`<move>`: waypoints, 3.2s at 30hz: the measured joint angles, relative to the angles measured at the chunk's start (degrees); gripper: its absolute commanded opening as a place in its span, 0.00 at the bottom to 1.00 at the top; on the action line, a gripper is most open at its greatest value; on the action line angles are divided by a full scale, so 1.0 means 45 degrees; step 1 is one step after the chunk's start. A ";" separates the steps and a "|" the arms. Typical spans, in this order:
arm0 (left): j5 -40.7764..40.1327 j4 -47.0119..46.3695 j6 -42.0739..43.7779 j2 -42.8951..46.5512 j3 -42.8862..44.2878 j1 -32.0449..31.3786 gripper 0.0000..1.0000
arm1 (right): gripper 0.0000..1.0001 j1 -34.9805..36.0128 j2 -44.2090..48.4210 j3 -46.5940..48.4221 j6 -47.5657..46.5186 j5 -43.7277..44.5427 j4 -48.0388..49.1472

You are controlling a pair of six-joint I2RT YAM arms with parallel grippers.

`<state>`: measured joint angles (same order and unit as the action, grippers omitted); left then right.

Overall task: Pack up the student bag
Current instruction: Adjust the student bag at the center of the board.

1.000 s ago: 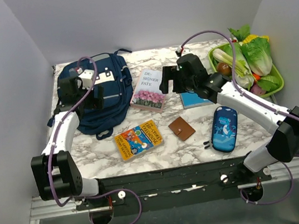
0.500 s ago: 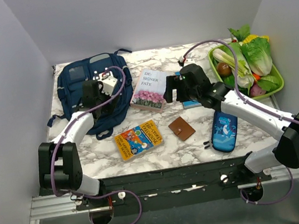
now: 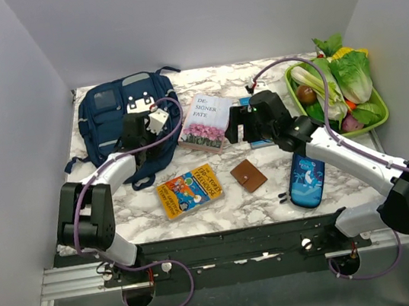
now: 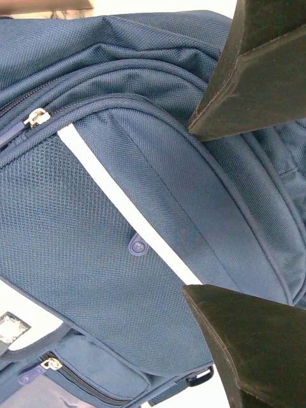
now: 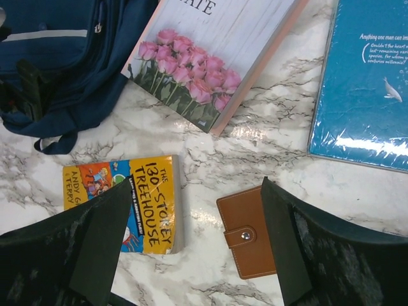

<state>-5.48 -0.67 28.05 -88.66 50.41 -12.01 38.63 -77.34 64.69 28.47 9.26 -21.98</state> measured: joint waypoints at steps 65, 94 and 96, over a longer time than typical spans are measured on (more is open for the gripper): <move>0.6115 0.9194 -0.3084 0.4745 0.3827 -0.4469 0.99 | 0.72 0.0015 0.0607 -0.1622 0.0330 0.0219 0.0782; 0.9199 0.9248 0.0670 0.0695 0.4585 -0.2759 0.99 | 0.60 0.1311 -0.1044 -0.1787 0.0083 -0.0583 0.2006; 0.9394 0.9816 0.1073 0.1229 0.4488 -0.2691 0.99 | 0.68 0.1355 -0.0894 -0.1953 -0.0505 -0.0437 0.1991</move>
<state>36.80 43.51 32.88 -83.13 70.61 -24.12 44.73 -81.36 55.90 26.20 7.29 -13.02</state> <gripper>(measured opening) 0.985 0.588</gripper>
